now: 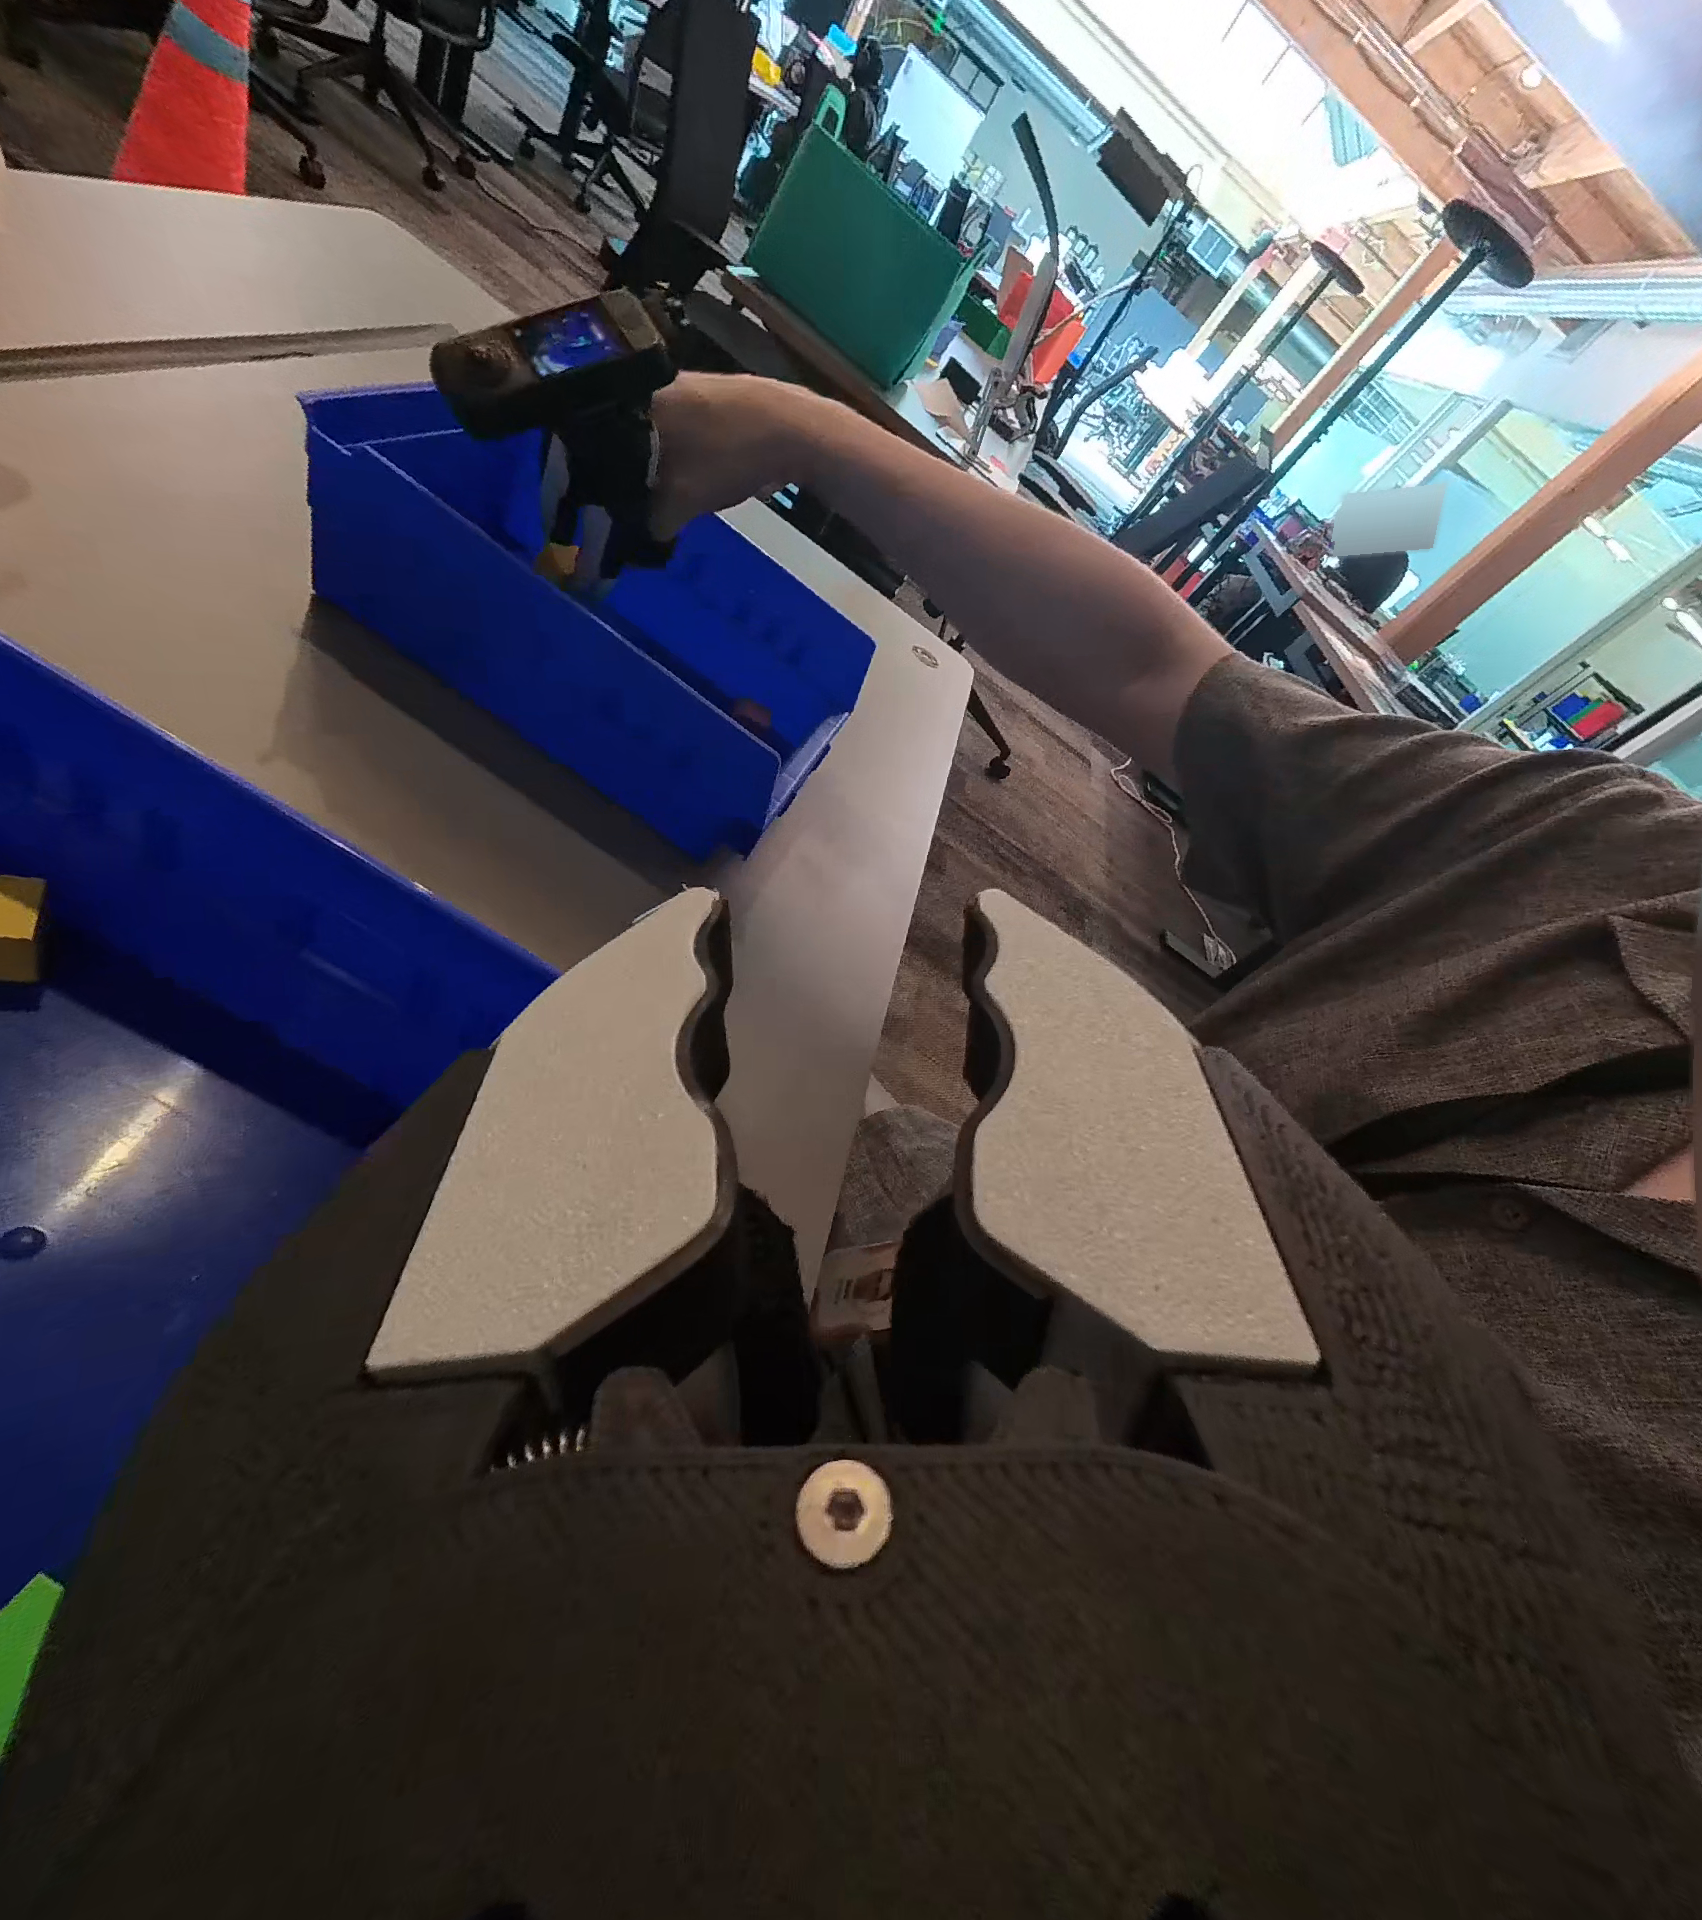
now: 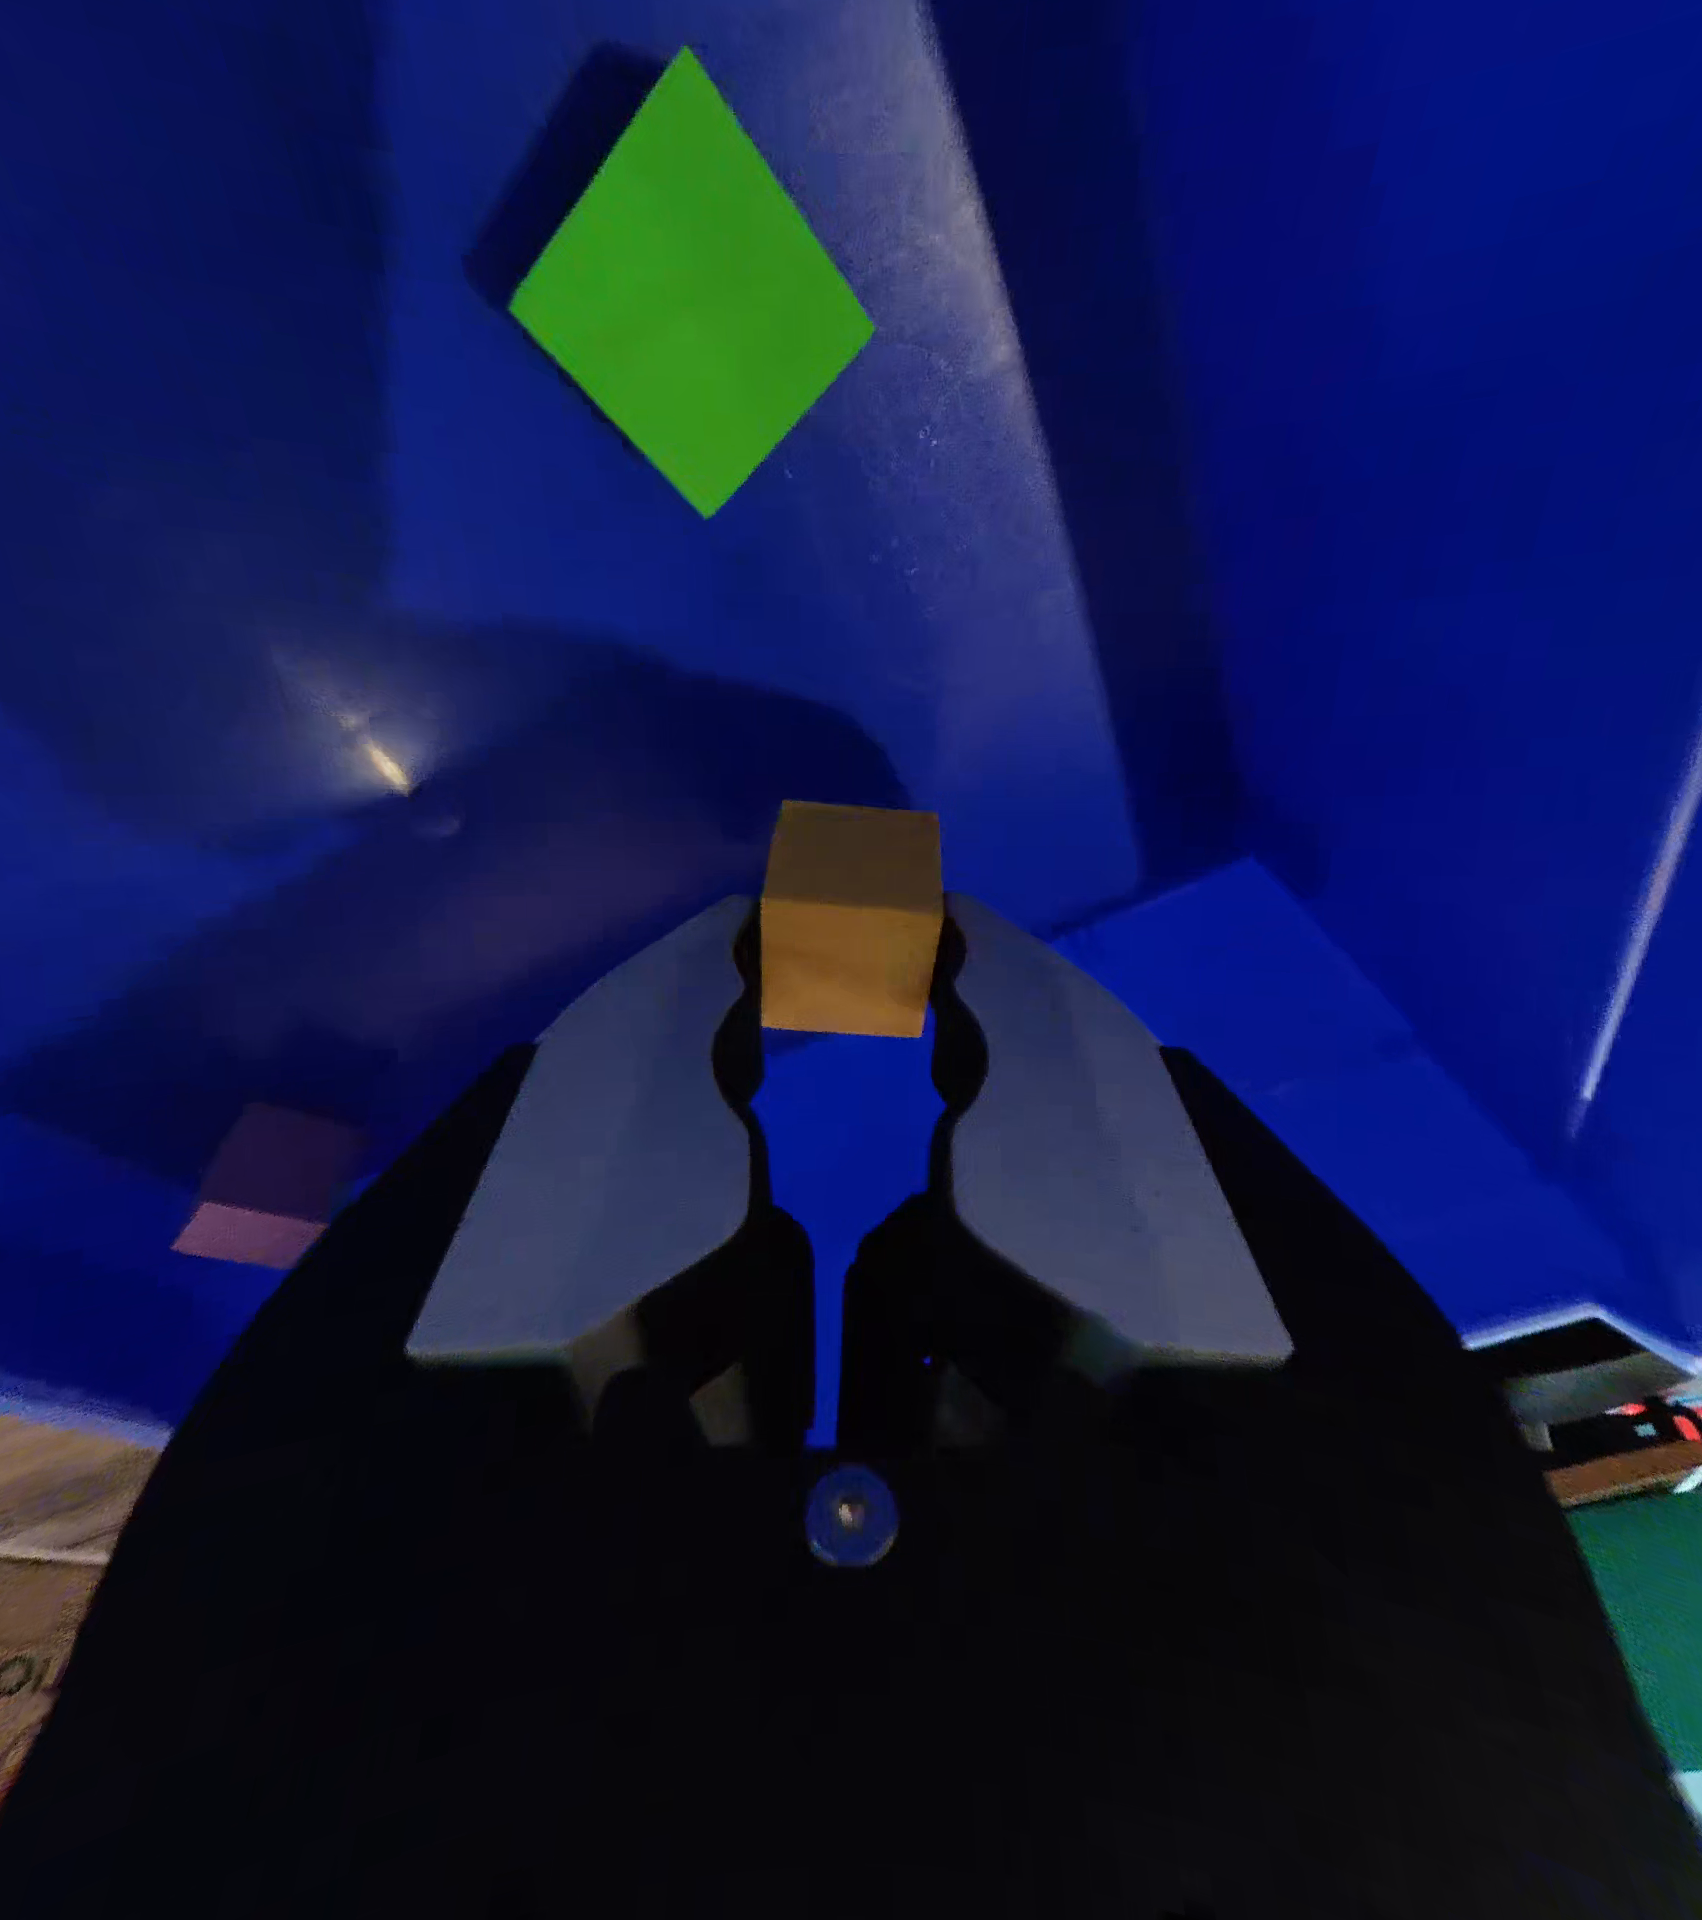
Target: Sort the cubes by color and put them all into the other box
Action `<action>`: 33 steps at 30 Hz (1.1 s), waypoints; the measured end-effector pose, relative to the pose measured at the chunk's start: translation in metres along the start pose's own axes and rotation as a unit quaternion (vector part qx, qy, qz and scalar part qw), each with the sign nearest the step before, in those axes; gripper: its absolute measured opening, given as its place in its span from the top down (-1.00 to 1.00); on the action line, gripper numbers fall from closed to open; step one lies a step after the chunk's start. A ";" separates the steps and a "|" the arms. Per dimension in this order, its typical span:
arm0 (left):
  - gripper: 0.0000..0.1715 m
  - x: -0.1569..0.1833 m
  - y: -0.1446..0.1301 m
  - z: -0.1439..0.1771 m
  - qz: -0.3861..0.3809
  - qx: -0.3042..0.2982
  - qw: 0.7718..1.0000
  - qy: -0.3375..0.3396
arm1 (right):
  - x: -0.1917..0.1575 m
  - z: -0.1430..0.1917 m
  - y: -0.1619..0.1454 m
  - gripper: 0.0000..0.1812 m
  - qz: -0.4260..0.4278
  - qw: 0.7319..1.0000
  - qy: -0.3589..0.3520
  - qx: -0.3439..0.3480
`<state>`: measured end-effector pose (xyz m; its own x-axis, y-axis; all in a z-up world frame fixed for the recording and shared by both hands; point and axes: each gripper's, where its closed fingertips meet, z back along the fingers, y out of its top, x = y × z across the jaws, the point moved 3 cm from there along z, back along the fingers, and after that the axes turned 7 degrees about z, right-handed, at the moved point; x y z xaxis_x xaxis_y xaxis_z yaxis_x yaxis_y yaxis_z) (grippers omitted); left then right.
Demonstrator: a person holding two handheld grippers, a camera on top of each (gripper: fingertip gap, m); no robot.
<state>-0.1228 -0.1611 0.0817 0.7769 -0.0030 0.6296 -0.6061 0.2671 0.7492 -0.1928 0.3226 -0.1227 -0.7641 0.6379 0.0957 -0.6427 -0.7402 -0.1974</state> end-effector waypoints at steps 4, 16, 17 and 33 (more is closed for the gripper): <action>0.50 -0.003 0.002 0.000 0.006 0.000 1.000 -0.005 | 0.001 -0.006 0.000 0.66 -0.008 1.000 0.008 -0.017; 0.50 -0.002 0.010 -0.005 -0.002 -0.001 1.000 -0.014 | 0.001 0.006 -0.007 0.51 -0.031 1.000 0.001 -0.003; 0.50 -0.003 0.009 -0.006 -0.002 -0.003 1.000 -0.013 | 0.000 0.014 -0.006 0.52 -0.030 0.999 -0.004 0.012; 0.49 -0.138 0.000 -0.009 -0.348 -0.371 0.803 0.312 | -0.153 0.192 -0.004 0.56 -0.032 0.889 -0.265 0.373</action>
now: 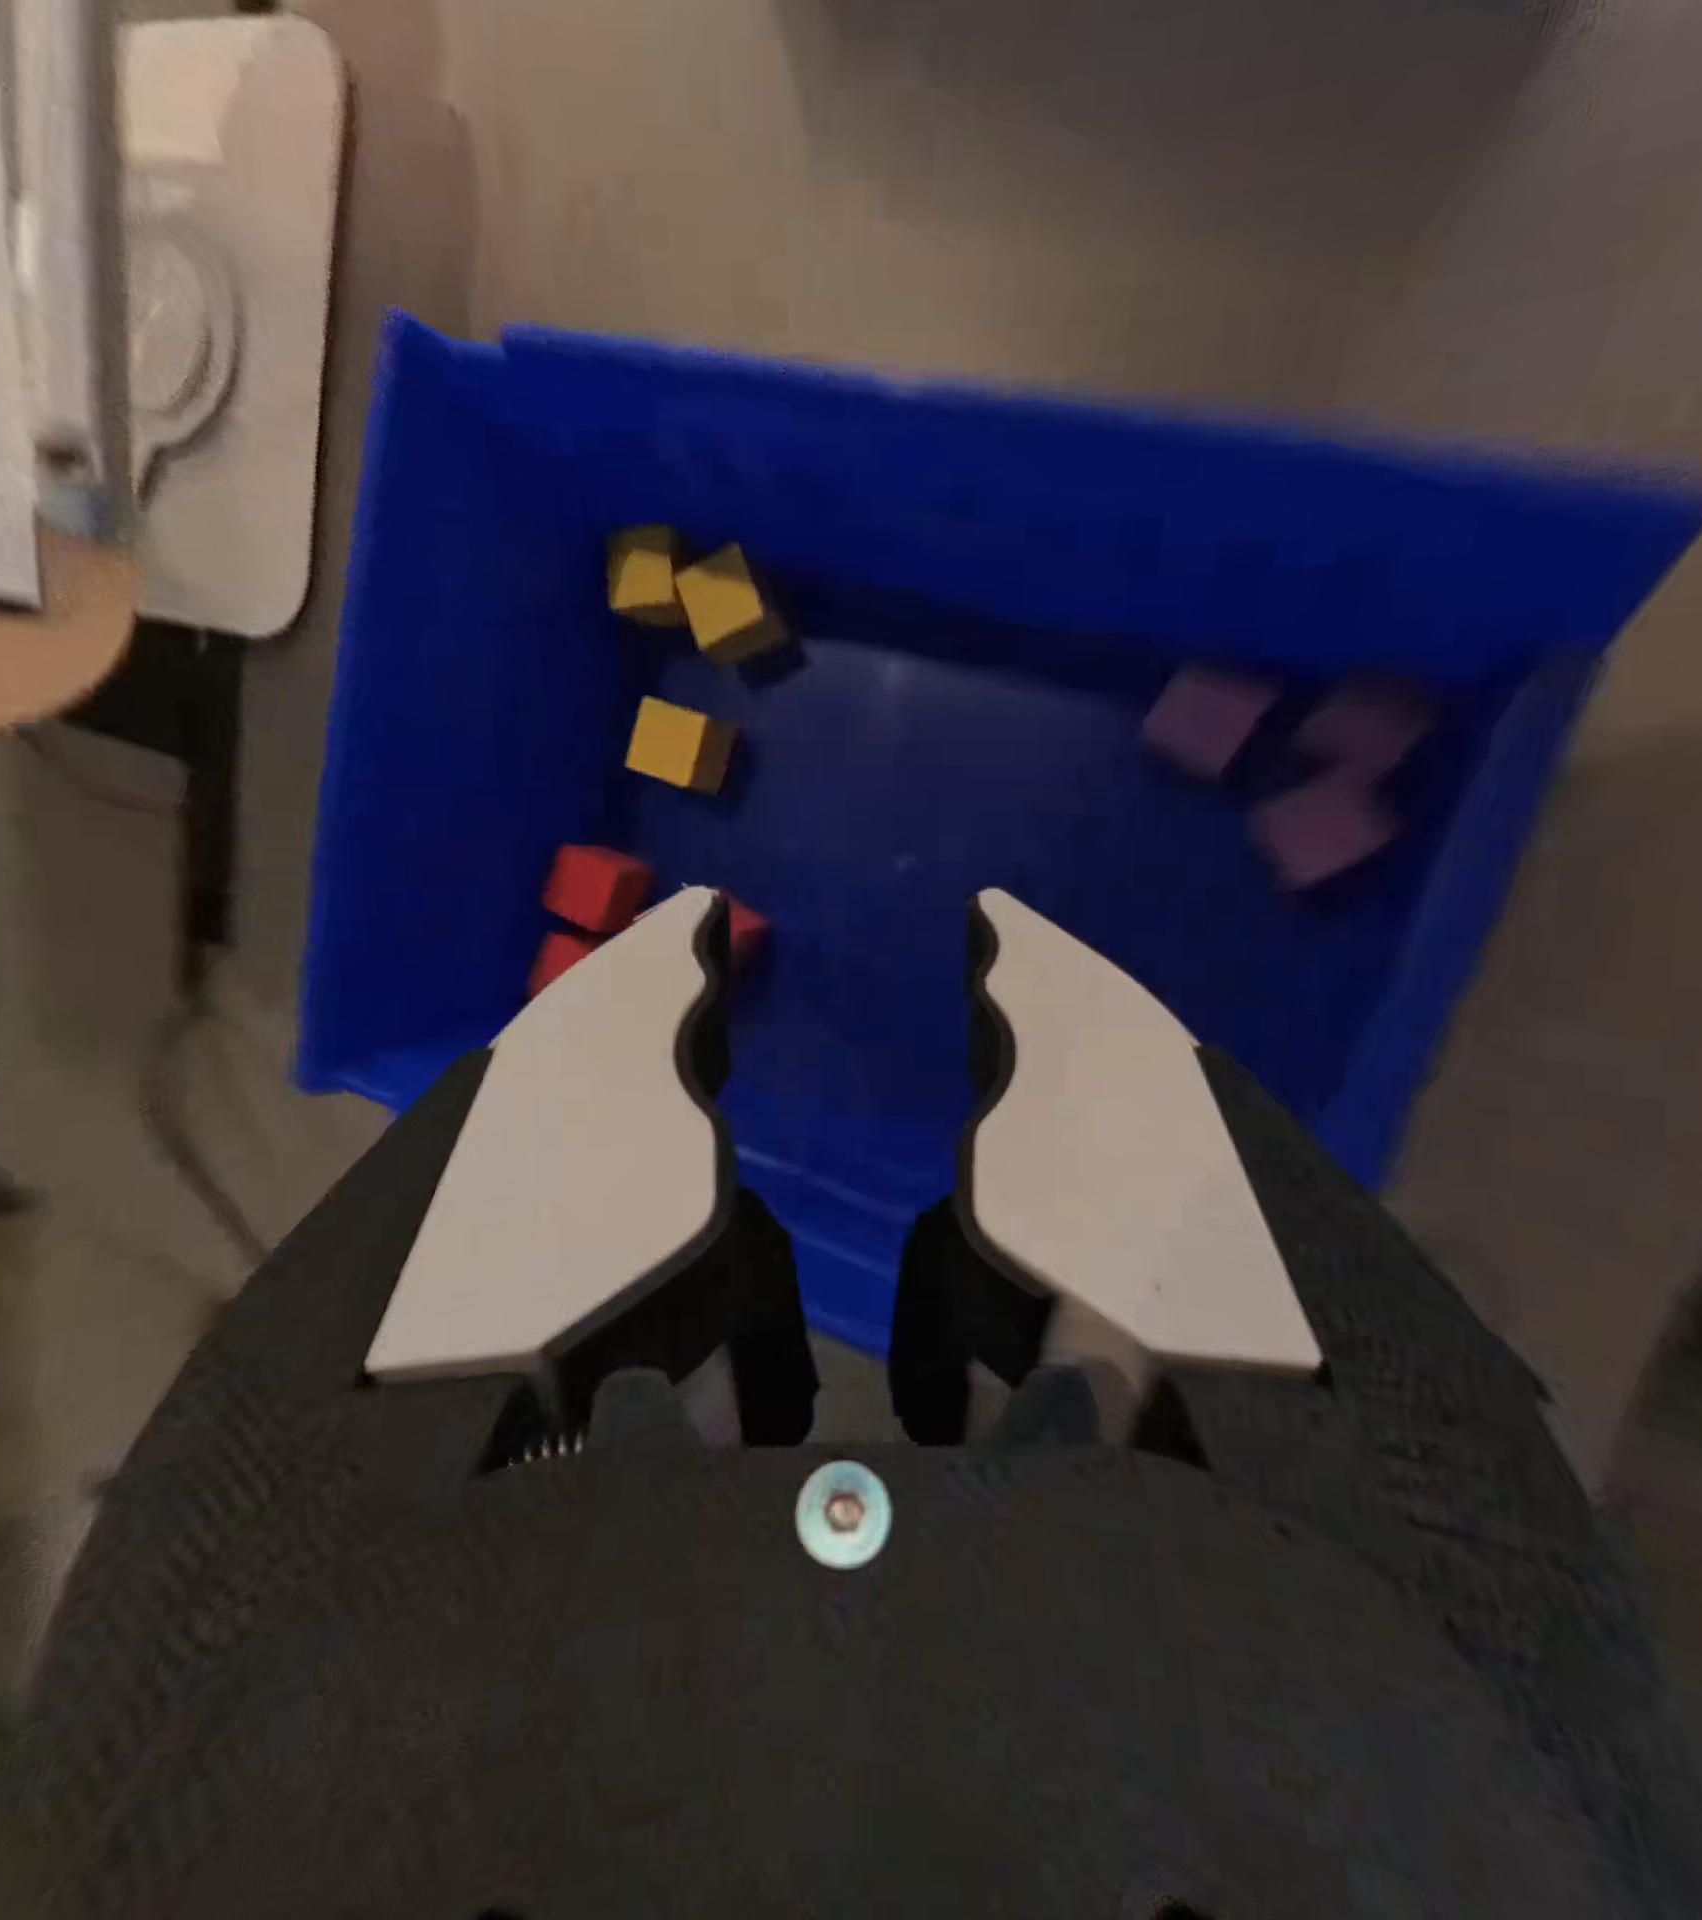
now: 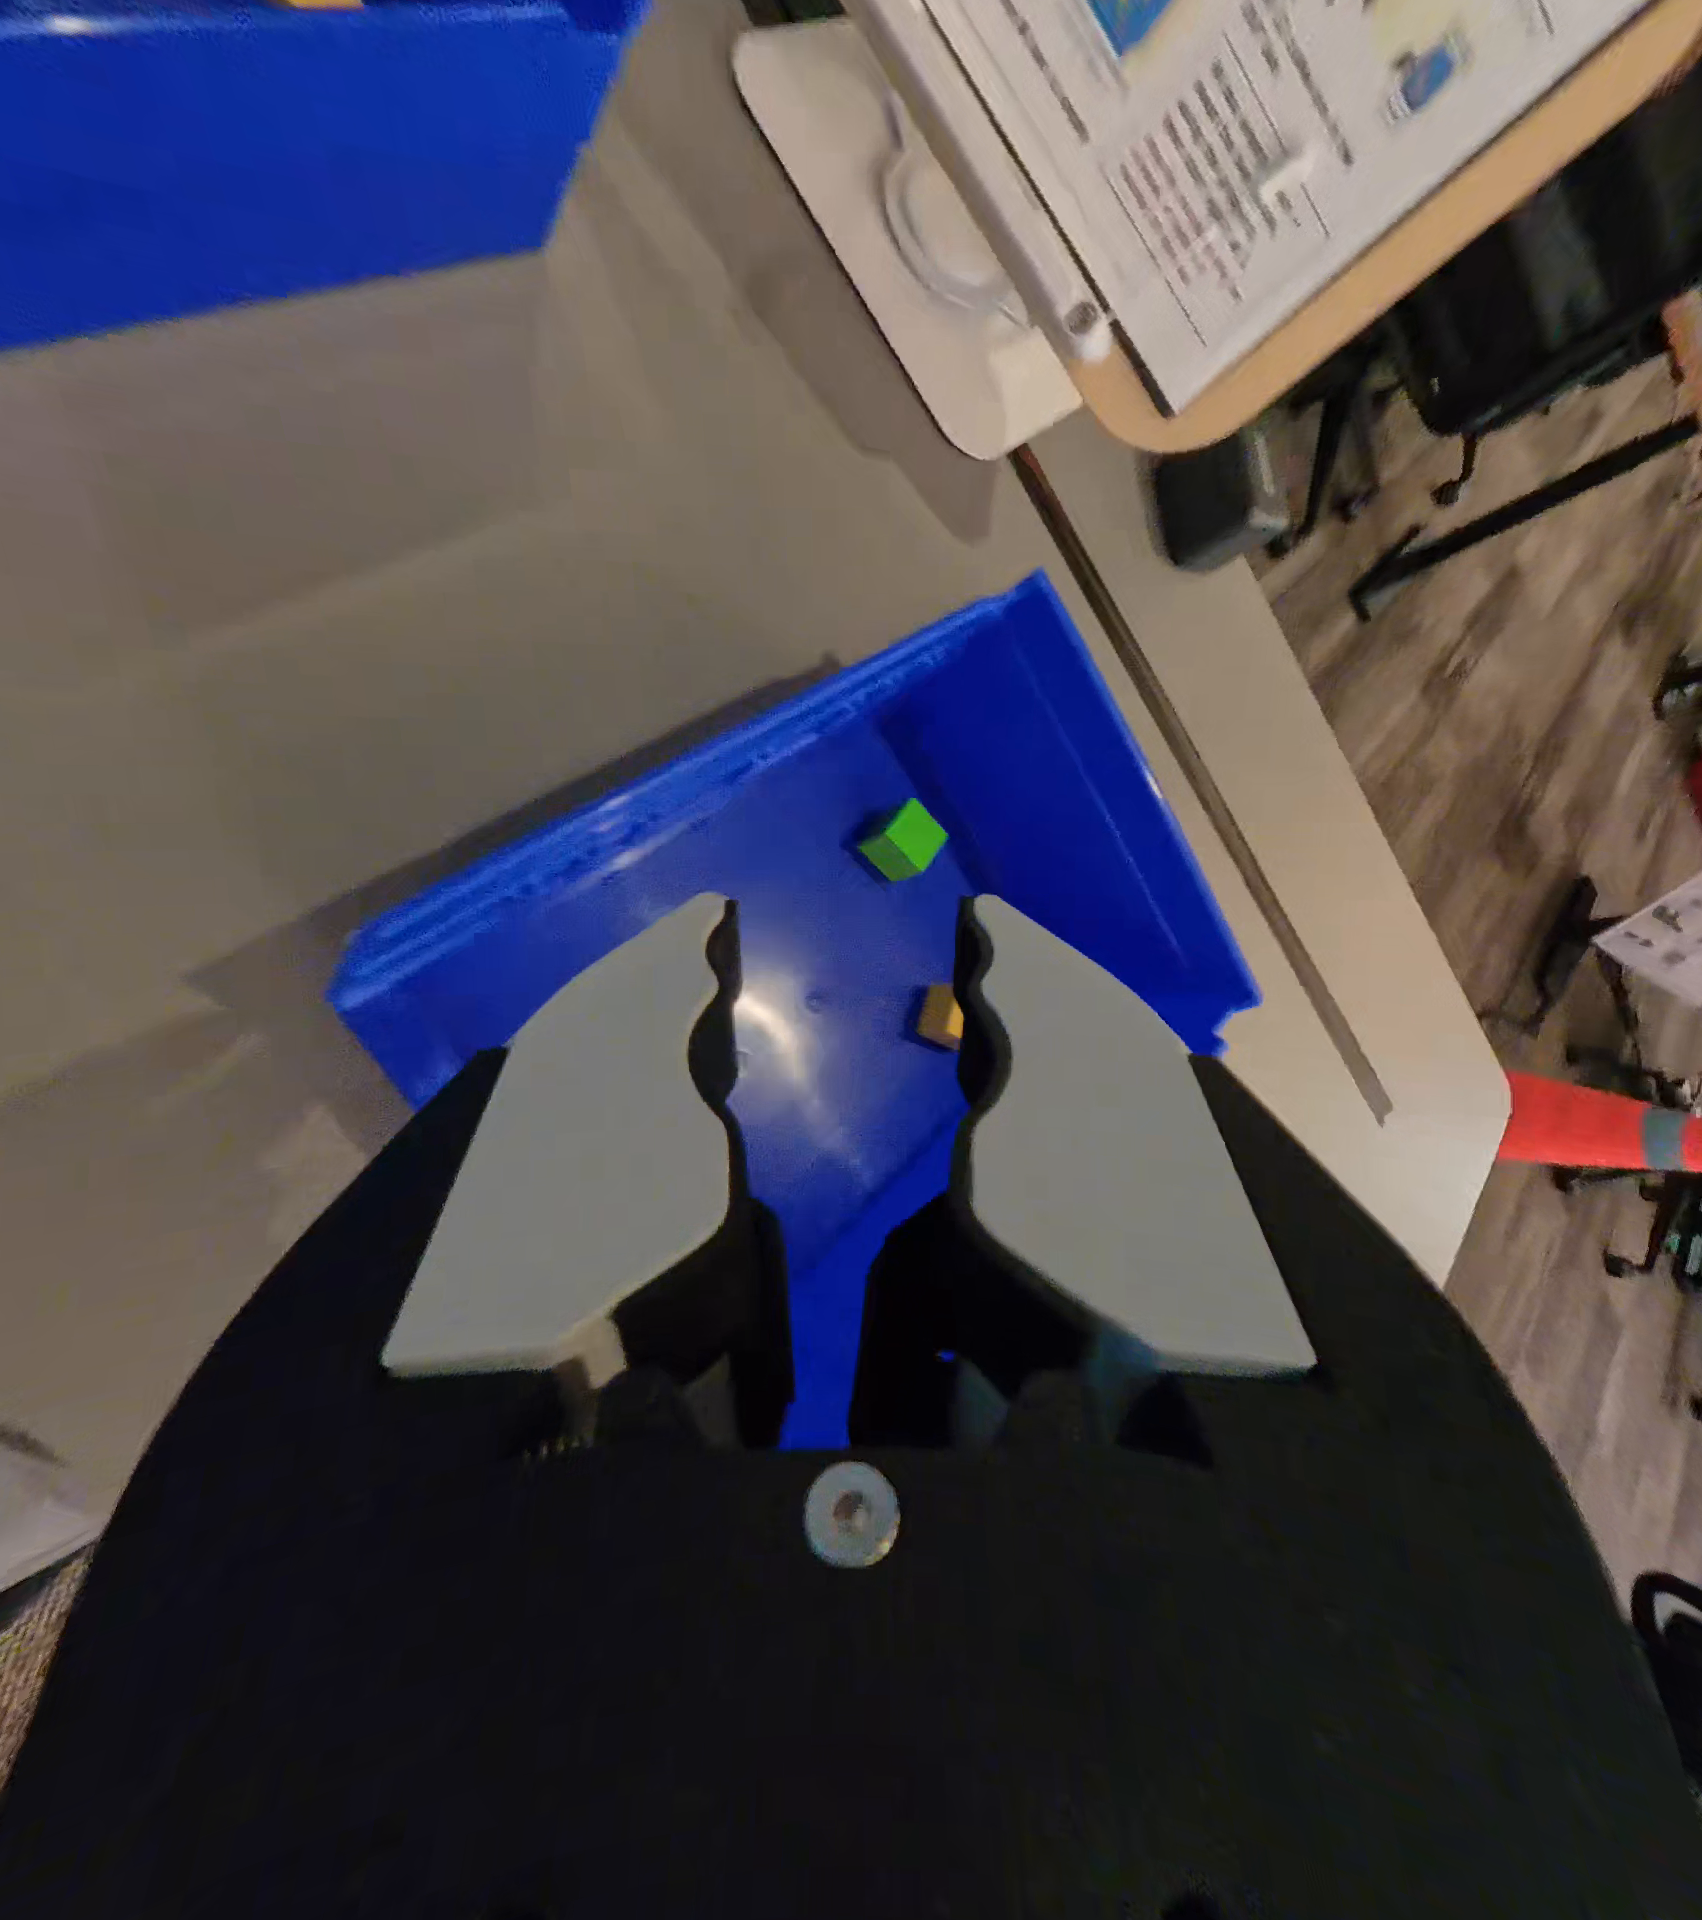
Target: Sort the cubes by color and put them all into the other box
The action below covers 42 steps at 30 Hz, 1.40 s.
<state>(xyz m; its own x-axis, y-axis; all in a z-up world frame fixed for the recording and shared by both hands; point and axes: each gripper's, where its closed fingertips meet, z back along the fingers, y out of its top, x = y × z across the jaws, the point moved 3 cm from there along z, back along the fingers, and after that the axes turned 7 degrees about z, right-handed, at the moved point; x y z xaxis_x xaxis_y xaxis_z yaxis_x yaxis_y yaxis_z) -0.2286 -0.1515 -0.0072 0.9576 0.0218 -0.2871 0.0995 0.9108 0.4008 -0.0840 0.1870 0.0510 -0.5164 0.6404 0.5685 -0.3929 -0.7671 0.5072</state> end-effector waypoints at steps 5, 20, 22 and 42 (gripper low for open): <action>0.45 -0.016 -0.032 -0.059 -0.140 -0.147 0.979 -0.034 | -0.055 0.008 0.002 0.57 -0.011 0.999 0.009 0.046; 0.64 -0.058 -0.067 -0.128 -0.187 -0.296 0.935 -0.054 | -0.081 0.025 -0.006 0.58 -0.042 0.997 0.008 0.063; 0.65 -0.058 -0.061 -0.125 -0.164 -0.283 0.944 -0.054 | -0.083 0.022 -0.004 0.59 -0.040 0.997 0.011 0.068; 0.65 0.097 0.141 0.036 0.233 0.116 0.714 -0.650 | -0.124 -0.007 0.139 0.50 0.114 0.934 -0.022 0.338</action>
<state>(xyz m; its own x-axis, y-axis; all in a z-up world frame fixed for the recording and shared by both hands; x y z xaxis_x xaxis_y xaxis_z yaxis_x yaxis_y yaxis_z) -0.1119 -0.0362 0.0531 0.3282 -0.2388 0.9139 -0.4146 0.8329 0.3665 -0.0799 0.0009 0.0458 -0.4897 0.4764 0.7302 0.3011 -0.6936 0.6544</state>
